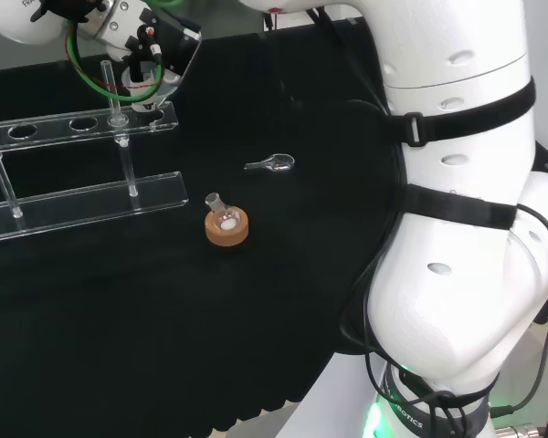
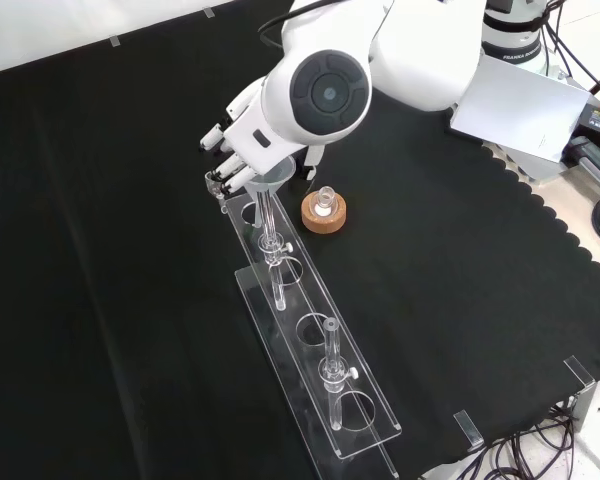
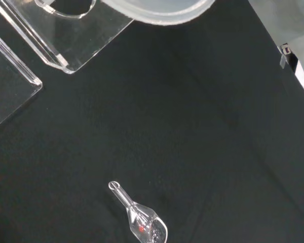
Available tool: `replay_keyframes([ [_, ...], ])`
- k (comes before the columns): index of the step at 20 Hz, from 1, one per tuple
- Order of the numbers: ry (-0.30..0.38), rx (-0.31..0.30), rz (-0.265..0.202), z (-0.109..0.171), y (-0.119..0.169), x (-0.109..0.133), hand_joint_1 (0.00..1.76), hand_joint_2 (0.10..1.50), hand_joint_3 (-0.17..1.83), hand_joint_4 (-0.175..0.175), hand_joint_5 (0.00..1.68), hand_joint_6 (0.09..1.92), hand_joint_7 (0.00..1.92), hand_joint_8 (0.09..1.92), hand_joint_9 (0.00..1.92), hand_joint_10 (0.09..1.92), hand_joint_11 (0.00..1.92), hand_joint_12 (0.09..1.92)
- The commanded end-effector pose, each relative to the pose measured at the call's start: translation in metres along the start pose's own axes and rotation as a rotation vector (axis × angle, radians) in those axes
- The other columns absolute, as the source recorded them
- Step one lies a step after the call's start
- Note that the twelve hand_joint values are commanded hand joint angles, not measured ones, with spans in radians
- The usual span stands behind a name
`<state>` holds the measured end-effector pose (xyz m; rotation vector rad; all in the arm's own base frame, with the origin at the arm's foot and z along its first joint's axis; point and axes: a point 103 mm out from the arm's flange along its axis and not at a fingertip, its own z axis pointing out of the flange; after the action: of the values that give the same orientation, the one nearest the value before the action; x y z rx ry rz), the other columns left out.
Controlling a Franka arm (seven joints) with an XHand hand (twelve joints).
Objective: Put the funnel back on the funnel stand.
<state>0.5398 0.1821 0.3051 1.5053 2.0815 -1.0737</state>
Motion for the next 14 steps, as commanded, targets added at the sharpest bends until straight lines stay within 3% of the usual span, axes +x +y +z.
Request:
replay_keyframes([
  [1,0.019,0.036,-0.003,0.0046,0.0038,0.0002,0.58,0.81,0.41,-0.078,0.48,0.85,0.79,0.76,1.24,0.35,0.86,1.06],
  [6,0.046,0.086,0.007,0.0068,0.0044,-0.0009,0.49,0.77,0.42,-0.073,0.34,0.57,0.54,0.80,0.97,0.41,0.71,1.18],
  [10,0.058,0.092,0.002,0.0069,0.0024,0.0010,0.43,0.75,0.39,-0.064,0.31,0.26,0.33,0.77,0.70,0.57,0.59,1.26],
  [14,0.066,0.091,0.006,0.0069,-0.0021,-0.0002,0.42,0.74,0.36,-0.063,0.30,0.14,0.25,0.76,0.61,0.63,0.55,1.28],
])
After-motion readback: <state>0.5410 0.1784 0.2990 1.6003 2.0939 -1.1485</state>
